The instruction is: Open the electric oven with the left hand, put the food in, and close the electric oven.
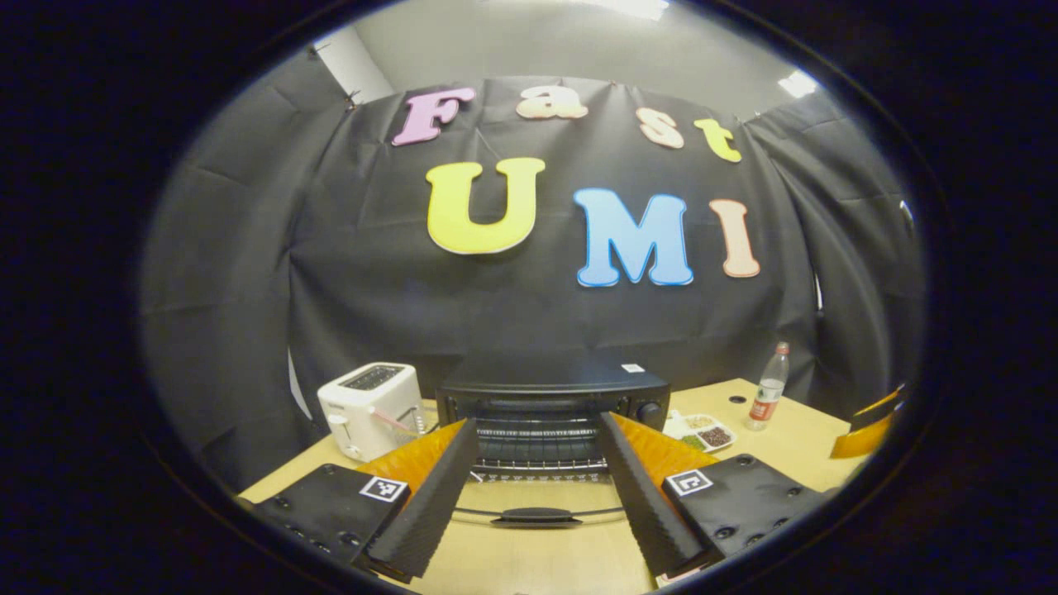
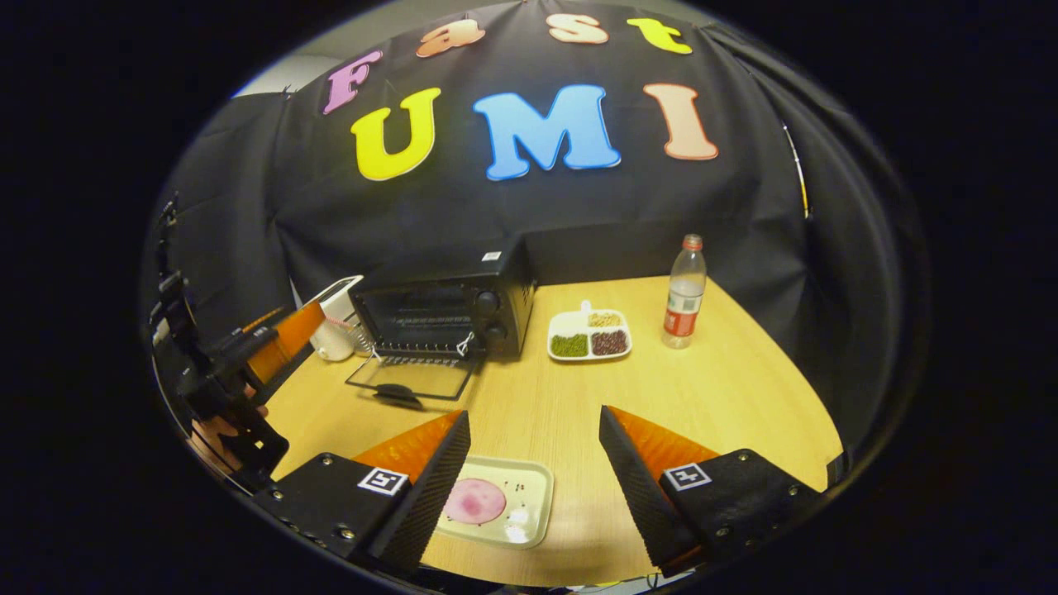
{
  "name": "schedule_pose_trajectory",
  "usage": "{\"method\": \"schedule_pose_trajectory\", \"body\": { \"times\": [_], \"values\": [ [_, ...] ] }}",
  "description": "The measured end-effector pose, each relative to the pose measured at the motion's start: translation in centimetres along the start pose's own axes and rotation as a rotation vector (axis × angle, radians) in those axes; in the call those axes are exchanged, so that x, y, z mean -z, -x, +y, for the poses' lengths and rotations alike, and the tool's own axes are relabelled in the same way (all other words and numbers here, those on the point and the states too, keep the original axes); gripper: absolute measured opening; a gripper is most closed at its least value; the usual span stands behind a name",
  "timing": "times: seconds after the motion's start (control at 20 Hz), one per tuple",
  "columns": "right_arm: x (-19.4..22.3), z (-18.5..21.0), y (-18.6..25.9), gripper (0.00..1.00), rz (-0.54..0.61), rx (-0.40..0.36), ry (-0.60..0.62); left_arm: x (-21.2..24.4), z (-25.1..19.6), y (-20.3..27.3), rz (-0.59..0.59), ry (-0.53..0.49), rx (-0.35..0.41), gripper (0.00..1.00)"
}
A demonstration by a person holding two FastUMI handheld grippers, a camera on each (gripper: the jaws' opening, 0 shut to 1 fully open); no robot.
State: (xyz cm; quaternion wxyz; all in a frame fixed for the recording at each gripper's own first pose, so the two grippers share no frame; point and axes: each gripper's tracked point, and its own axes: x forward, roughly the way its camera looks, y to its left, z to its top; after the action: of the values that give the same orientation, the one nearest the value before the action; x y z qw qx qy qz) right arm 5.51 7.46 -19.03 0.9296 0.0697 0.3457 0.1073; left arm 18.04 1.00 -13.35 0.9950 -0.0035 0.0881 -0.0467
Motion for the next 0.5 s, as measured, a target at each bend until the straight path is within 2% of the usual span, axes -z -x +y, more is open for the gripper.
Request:
{"method": "schedule_pose_trajectory", "body": {
  "times": [0.05, 0.25, 0.5],
  "values": [
    [0.6, 0.2, -0.4, 0.97, 0.031, -0.018, -0.001, -1.0, 0.1, 1.0, -0.014, -0.011, -0.002, 1.0],
    [3.9, 1.0, -1.6, 0.97, 0.18, -0.097, -0.01, -3.4, 0.7, 4.7, -0.058, -0.03, -0.022, 0.99],
    [7.0, 1.1, -3.7, 0.97, 0.341, -0.144, -0.014, -3.9, 2.5, 7.7, -0.074, -0.03, -0.087, 1.0]
  ]
}}
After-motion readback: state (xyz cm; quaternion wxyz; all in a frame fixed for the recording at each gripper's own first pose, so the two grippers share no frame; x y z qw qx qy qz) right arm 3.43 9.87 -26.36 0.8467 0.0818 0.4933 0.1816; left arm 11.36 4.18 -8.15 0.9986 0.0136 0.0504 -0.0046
